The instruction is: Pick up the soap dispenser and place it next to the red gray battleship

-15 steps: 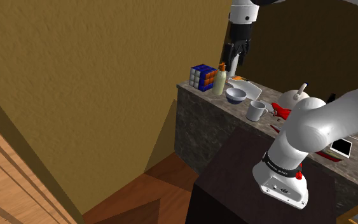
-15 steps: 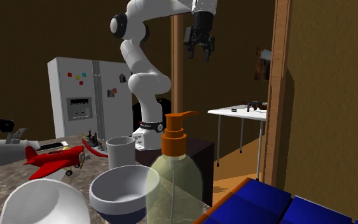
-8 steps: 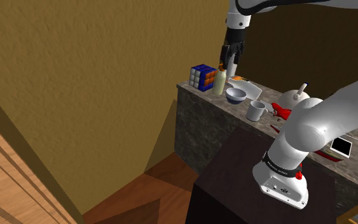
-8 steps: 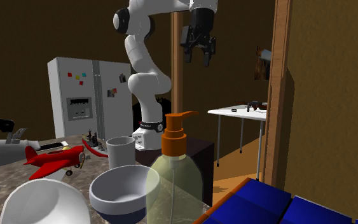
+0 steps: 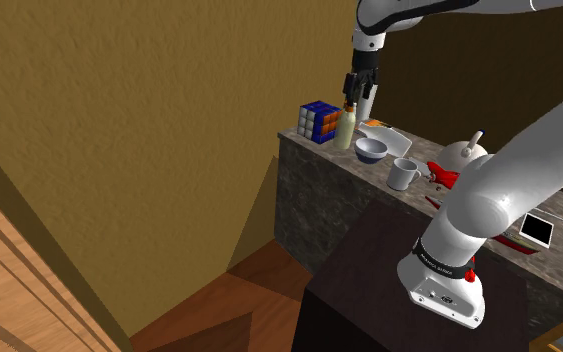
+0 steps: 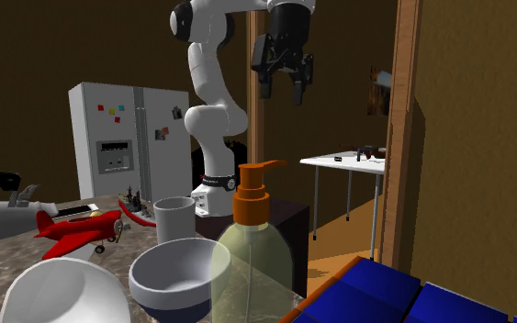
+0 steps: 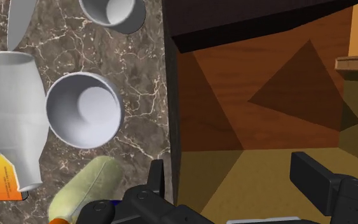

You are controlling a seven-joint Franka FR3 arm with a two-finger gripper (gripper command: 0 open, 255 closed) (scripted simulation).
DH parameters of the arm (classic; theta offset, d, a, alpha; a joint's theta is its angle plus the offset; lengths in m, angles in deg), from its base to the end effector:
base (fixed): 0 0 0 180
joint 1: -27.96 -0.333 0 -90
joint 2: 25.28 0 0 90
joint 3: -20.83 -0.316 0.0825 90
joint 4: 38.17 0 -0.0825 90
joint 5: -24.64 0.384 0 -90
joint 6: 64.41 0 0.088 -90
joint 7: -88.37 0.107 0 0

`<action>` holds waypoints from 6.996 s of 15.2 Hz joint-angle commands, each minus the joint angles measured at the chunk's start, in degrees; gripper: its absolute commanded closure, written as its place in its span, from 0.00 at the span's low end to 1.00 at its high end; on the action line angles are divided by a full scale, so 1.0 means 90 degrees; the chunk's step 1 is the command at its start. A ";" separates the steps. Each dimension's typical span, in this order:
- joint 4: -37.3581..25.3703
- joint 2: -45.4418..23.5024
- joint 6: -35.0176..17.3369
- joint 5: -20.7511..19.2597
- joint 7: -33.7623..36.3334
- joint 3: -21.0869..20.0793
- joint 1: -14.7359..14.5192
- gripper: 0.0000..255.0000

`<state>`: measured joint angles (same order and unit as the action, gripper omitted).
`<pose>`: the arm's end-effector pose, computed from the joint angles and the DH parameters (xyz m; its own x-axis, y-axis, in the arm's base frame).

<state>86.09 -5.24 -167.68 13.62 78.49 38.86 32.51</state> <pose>0.4064 -0.2001 0.5269 0.9868 -0.1558 -0.0448 -0.1523 -0.9857 0.0728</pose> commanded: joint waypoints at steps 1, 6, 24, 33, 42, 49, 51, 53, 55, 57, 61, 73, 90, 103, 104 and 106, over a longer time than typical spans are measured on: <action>-0.0263 -0.0407 -0.0206 0.0035 -0.0258 0.0202 0.0039 0.00; -0.1053 -0.1478 -0.0592 0.0316 -0.0936 0.0652 0.0164 0.00; -0.3771 -0.4677 -0.1068 0.1850 -0.2662 0.1063 0.1175 0.00; -0.3638 -0.4742 -0.1260 0.1884 -0.2683 0.1050 0.1189 0.00; -0.3638 -0.4741 -0.1259 0.1883 -0.2682 0.1049 0.1188 1.00; -0.3948 -0.4653 -0.0871 0.1838 -0.2673 0.1076 0.1193 1.00; -0.4085 -0.4628 -0.0711 0.1824 -0.2671 0.1084 0.1197 1.00; -0.4231 -0.4608 -0.0549 0.1813 -0.2671 0.1092 0.1205 1.00; -0.4385 -0.4595 -0.0384 0.1806 -0.2673 0.1099 0.1214 1.00; -0.4548 -0.4588 -0.0216 0.1801 -0.2676 0.1105 0.1227 1.00; -0.4903 -0.4596 0.0130 0.1803 -0.2687 0.1115 0.1260 1.00; -0.6279 -0.4825 0.1280 0.1906 -0.2757 0.1130 0.1463 1.00; -0.2998 -0.1465 0.0967 0.0324 -0.2861 0.1384 0.1115 1.00; -0.1404 0.1155 0.1666 -0.0893 -0.3294 0.1307 0.1780 1.00; -0.1339 0.1324 0.1747 -0.0967 -0.3360 0.1310 0.1847 1.00; -0.1233 0.1646 0.1917 -0.1113 -0.3507 0.1322 0.1982 1.00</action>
<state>74.65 8.14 -151.28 4.32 47.80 50.59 49.72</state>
